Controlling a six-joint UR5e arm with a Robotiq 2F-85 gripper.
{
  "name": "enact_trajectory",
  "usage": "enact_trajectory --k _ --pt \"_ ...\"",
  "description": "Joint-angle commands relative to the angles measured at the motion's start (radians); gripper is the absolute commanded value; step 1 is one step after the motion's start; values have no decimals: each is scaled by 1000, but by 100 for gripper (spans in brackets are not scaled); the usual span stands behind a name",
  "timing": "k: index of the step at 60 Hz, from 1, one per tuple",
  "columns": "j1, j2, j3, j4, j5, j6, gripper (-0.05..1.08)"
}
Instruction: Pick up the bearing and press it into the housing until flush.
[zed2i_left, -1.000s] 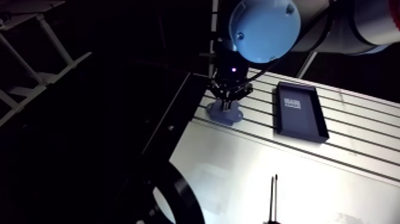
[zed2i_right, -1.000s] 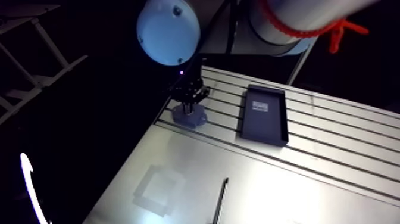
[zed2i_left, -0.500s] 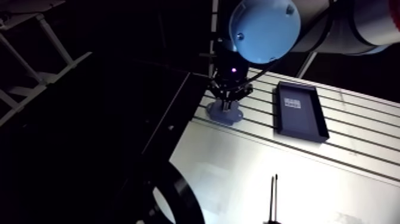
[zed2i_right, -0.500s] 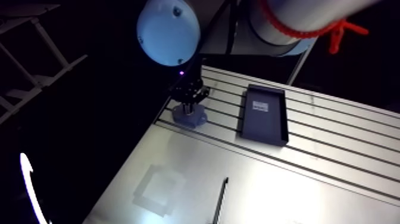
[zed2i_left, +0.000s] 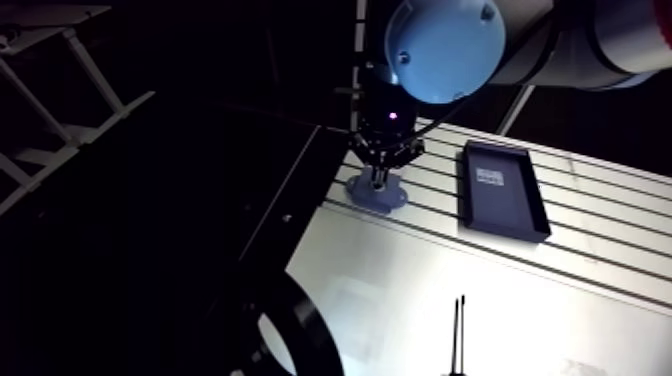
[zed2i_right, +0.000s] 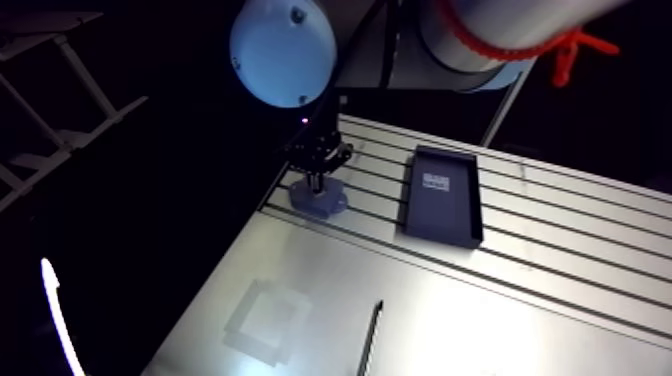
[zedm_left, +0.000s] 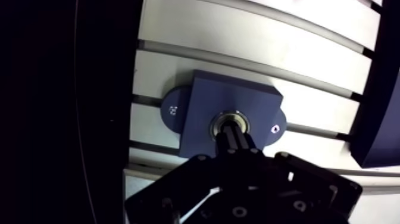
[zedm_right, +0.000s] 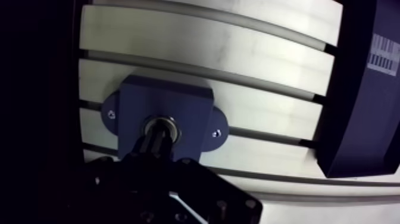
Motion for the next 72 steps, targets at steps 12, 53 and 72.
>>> enact_trajectory --k 12,53,72 --pt "0 -15 -10 8 1 0 104" --pt "-13 -62 -150 249 -35 -21 1" --pt "-133 -135 -203 359 -35 -21 1"
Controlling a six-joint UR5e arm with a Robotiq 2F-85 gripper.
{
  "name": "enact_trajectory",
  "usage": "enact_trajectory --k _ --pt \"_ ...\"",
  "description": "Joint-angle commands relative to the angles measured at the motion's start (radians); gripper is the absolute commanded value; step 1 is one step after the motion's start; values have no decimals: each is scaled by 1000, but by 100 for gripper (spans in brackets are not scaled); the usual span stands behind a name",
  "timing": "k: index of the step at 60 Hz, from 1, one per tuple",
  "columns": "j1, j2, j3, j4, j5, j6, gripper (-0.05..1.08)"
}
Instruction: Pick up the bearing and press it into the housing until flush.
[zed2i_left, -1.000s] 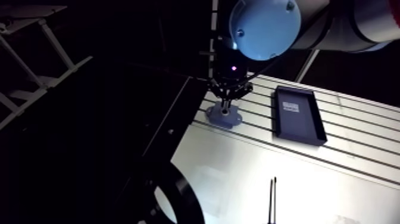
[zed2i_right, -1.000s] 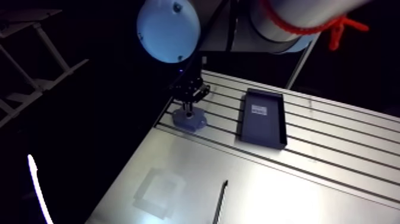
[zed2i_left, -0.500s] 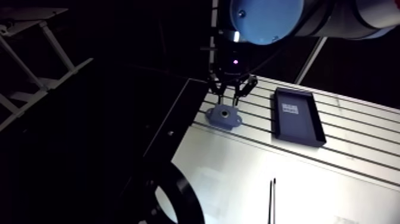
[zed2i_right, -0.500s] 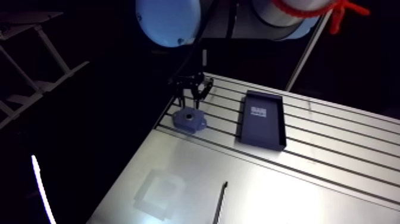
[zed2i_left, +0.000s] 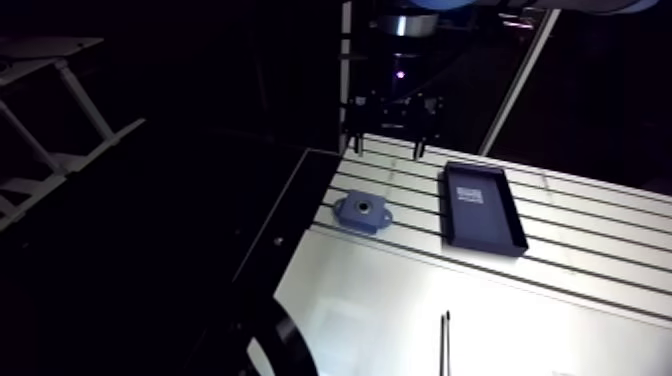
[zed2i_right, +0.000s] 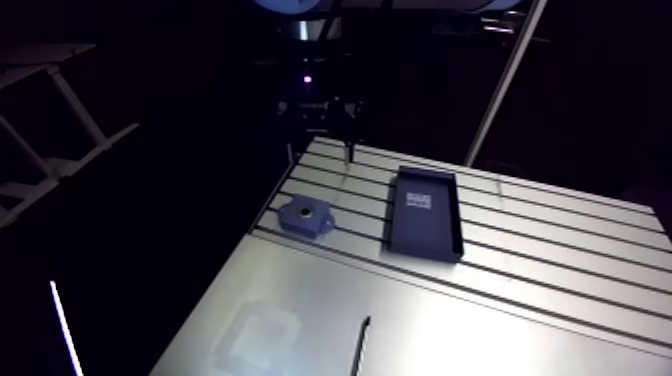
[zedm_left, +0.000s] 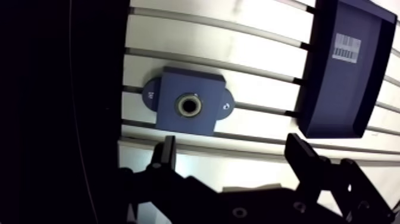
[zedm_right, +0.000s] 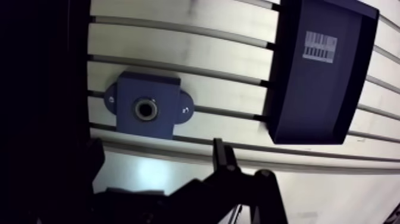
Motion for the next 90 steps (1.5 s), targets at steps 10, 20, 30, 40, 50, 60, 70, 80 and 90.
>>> enact_trajectory --k 10,20,30,40,50,60,70,80,90 --pt "-166 -91 -91 177 0 -4 1" --pt "-237 -141 -127 265 3 -41 1" --pt "-262 -190 -143 313 3 -44 1" --pt "-278 -227 -143 334 3 -86 1" --pt "-275 -252 -147 352 2 -97 1" --pt "-275 -281 -146 360 9 -100 1" --pt "-271 -304 -134 360 6 -101 1" --pt "-267 -299 -149 363 -2 -101 1" --pt "-267 -302 -157 357 -16 -125 1"
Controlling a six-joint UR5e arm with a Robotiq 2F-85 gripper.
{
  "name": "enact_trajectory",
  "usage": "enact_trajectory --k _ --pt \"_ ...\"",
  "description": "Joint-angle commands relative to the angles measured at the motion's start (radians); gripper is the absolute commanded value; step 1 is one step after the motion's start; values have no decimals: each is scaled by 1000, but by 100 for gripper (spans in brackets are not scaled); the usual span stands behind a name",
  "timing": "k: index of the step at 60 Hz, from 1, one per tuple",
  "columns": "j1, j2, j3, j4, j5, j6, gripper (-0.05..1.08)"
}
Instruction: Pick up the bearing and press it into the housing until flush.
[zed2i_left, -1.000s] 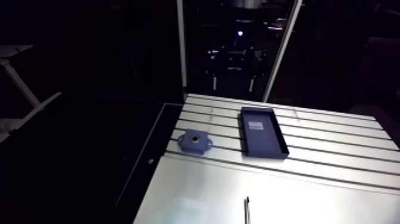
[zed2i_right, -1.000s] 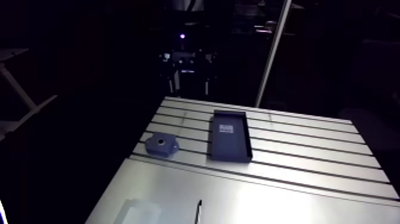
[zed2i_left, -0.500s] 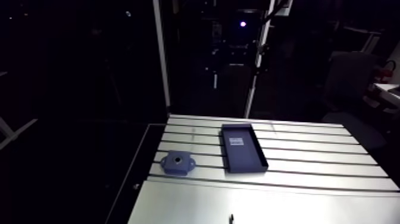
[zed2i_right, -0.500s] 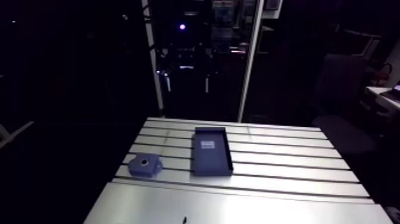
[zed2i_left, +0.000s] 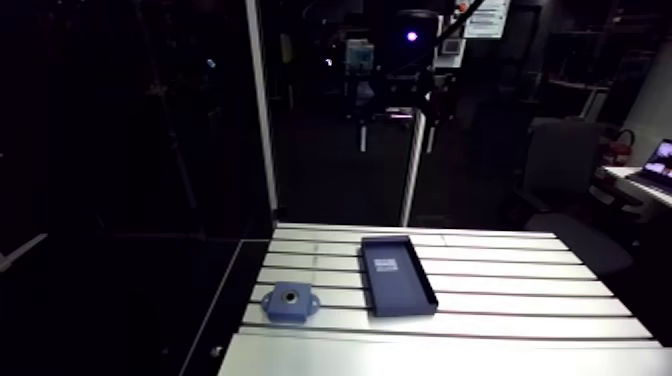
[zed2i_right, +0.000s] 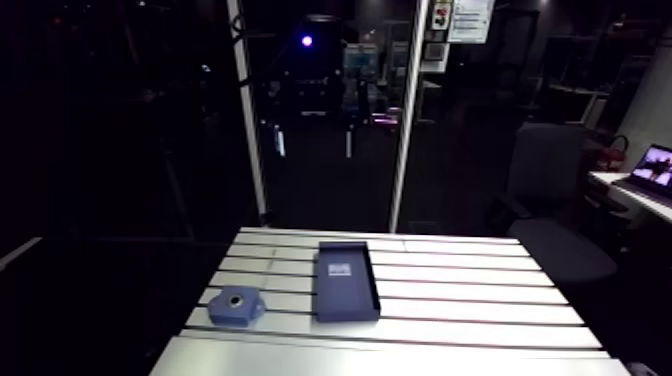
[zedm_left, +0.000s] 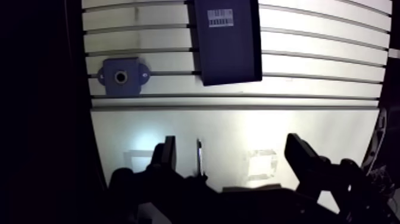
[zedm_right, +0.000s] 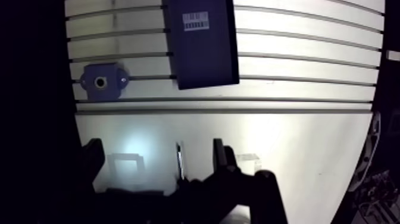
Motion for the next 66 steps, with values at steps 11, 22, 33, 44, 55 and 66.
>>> enact_trajectory --k 11,22,33,44,55,66 --pt "0 -4 -69 35 -10 -26 1" --pt "2 -4 -88 64 -9 -26 1" --pt "17 -19 -78 64 -4 -26 1" --pt "17 -32 -75 66 -6 -25 1" --pt "17 -42 -68 63 -4 -25 1" --pt "17 -37 -68 61 -7 -25 1"
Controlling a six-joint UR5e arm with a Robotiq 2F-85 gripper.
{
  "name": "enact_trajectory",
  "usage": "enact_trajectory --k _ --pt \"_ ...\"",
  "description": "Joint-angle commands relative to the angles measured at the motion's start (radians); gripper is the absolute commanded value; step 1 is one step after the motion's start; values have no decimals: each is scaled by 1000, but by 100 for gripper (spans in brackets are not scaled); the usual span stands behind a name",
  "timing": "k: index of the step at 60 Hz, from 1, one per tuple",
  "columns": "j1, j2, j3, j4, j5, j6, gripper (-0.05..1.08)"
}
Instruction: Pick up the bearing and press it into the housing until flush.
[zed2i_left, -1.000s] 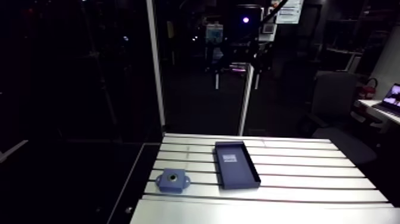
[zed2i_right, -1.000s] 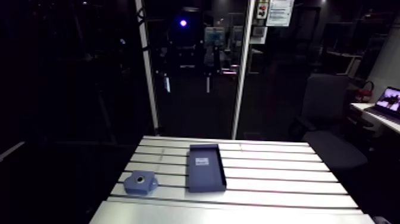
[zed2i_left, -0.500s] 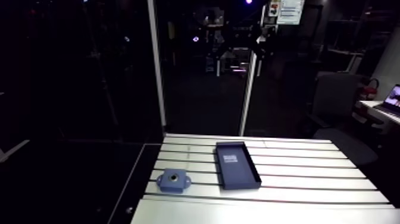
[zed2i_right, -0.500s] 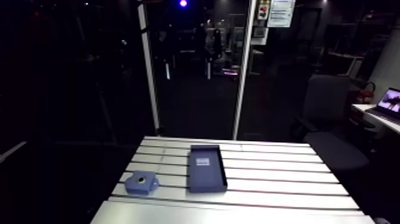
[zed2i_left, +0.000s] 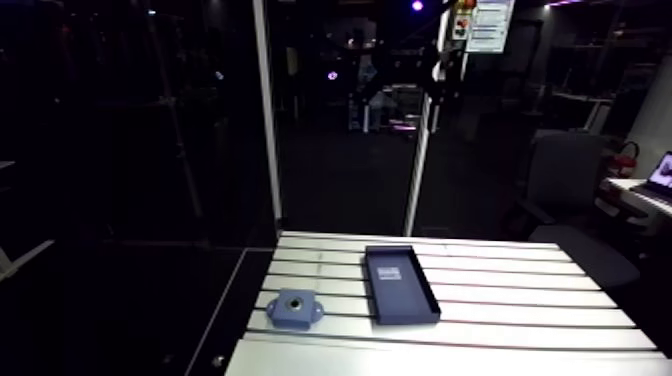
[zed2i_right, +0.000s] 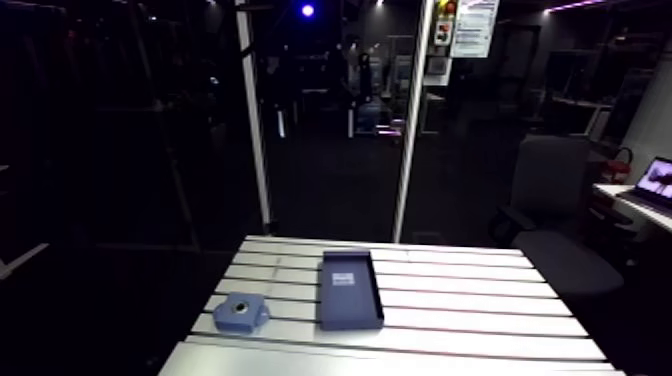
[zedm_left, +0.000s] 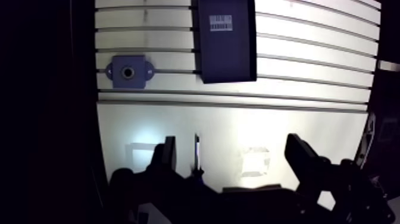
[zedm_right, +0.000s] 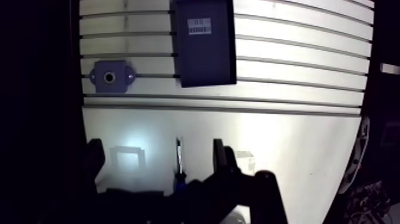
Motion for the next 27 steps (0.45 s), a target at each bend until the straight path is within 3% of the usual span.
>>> enact_trajectory --k 1,27 --pt "1 1 2 -2 -2 0 1" --pt "-1 31 0 -5 7 2 1"
